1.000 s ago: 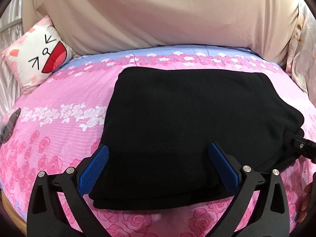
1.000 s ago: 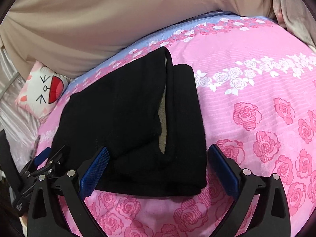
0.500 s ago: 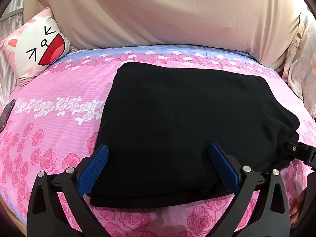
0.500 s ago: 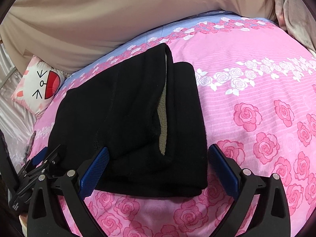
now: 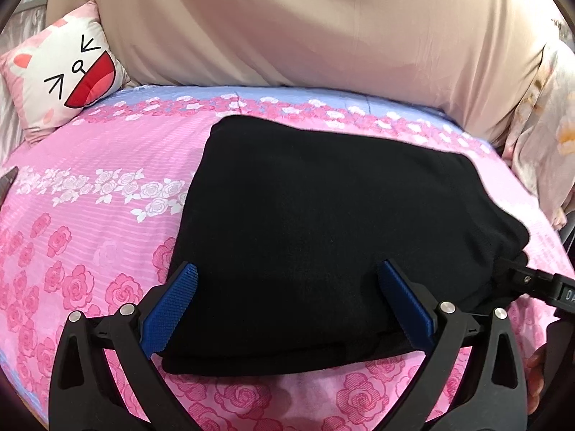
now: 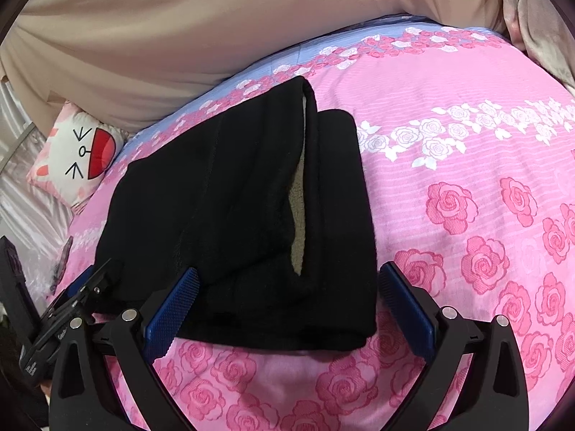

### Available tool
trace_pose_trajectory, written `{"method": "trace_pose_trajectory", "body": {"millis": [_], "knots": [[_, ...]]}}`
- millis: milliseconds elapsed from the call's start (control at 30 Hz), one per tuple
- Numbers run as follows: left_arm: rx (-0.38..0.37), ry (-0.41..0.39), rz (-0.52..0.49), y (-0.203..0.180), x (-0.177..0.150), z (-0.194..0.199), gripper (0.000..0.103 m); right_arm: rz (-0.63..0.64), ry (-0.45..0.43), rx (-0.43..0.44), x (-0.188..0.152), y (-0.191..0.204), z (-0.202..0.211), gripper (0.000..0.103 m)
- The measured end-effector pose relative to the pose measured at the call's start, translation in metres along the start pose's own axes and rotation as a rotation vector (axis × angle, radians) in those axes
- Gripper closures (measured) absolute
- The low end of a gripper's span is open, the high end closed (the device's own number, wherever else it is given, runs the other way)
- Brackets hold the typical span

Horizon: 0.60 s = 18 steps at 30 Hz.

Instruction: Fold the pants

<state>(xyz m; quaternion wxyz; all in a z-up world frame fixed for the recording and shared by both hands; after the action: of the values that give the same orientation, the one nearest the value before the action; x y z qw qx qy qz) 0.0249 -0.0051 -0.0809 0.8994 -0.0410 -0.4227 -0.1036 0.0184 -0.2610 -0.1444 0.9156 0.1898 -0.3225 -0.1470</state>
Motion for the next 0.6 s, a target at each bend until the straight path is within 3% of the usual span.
{"method": "trace_pose_trajectory", "body": {"millis": [167, 233, 367, 500, 533, 600], "knots": [[-0.106, -0.007, 0.091, 0.023, -0.004, 0.014, 0.005, 0.028, 0.036, 0.046, -0.005, 0.003, 0.002, 0.005], [-0.124, 0.007, 0.177, 0.047, -0.004, 0.020, 0.005, 0.030, 0.046, 0.066, -0.006, 0.002, 0.003, 0.005], [-0.212, 0.118, 0.296, 0.096, 0.004, 0.008, 0.005, -0.021, 0.076, 0.142, 0.001, -0.005, 0.004, 0.005], [-0.315, 0.245, 0.316, 0.112, 0.001, -0.017, 0.005, -0.062, 0.101, 0.190, 0.010, -0.007, 0.000, 0.005], [-0.318, 0.244, 0.299, 0.109, 0.002, -0.016, 0.005, -0.061, 0.107, 0.190, 0.012, -0.006, -0.002, 0.005], [-0.399, 0.289, 0.224, 0.092, 0.005, -0.020, 0.005, -0.061, 0.111, 0.189, 0.014, -0.004, -0.005, 0.005]]}}
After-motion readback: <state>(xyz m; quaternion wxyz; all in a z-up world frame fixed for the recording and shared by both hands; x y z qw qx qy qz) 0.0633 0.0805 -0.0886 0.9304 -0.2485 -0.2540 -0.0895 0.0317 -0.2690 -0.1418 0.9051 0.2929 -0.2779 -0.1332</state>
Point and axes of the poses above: each gripper's, at about its wrist camera, not at the fingertips, and z roughly against the way its jaws point, y to its left, x to its top, the point moved 3 cm from there along -z, roughly the way its jaws point, and after that the axes turned 10 degrees about -z, right-handed, at the moved point
